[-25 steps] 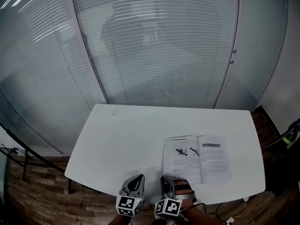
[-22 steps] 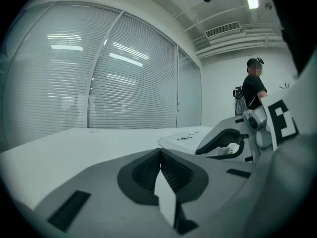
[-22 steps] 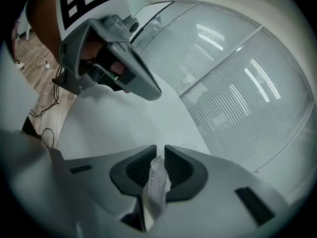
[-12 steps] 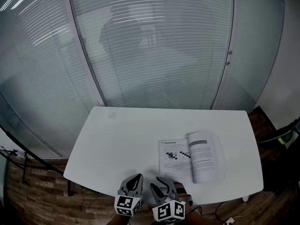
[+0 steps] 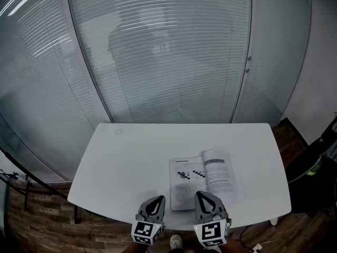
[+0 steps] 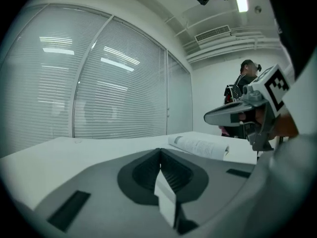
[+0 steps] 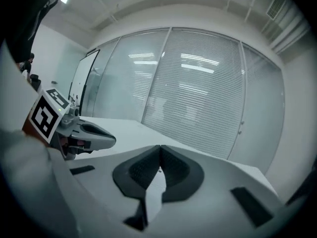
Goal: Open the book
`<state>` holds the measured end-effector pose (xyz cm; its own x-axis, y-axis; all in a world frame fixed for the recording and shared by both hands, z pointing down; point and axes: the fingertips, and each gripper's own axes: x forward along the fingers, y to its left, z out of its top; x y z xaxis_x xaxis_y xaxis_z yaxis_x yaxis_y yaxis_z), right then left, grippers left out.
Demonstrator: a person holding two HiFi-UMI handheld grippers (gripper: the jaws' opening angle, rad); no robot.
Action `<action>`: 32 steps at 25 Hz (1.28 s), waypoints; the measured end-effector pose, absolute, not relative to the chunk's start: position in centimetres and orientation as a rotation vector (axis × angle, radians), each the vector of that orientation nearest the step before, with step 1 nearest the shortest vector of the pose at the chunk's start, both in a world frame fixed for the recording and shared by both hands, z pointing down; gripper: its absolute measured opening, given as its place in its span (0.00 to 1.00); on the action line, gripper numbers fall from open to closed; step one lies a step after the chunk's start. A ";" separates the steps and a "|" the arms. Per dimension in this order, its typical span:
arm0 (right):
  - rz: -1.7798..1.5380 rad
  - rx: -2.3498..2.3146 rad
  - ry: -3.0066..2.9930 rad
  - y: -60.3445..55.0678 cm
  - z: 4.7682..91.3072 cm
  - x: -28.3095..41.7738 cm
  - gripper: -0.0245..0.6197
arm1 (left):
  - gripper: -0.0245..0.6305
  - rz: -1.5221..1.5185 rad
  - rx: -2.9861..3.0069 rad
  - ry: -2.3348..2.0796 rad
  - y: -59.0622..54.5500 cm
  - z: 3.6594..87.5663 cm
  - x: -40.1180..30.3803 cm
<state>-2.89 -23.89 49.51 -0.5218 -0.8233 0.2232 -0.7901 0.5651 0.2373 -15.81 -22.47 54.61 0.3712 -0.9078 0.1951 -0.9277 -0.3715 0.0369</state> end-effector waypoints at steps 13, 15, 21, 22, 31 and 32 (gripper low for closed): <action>-0.029 1.691 -2.520 -24.9 46.0 10.0 0.05 | 0.05 0.212 2.596 -1.596 -23.2 52.3 -9.1; -0.050 1.686 -2.516 -24.5 45.8 10.5 0.04 | 0.05 0.207 2.608 -1.587 -23.2 51.9 -8.3; -0.073 1.656 -2.513 -24.2 45.3 11.1 0.04 | 0.05 0.204 2.644 -1.580 -23.6 51.0 -6.9; -0.070 1.655 -2.511 -24.1 45.3 11.2 0.04 | 0.05 0.203 2.655 -1.580 -23.6 50.8 -6.6; -0.055 1.676 -2.535 -24.3 45.3 12.2 0.04 | 0.05 0.195 2.666 -1.580 -24.0 50.3 -5.4; -0.039 1.679 -2.509 -24.3 45.3 12.4 0.04 | 0.05 0.197 2.666 -1.581 -24.0 50.3 -5.4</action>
<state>12.37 -24.26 45.34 -0.3766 -0.9222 0.0873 -0.9191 0.3838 0.0892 -5.41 -23.97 50.31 0.4740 -0.8713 0.1272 -0.8759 -0.4814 -0.0338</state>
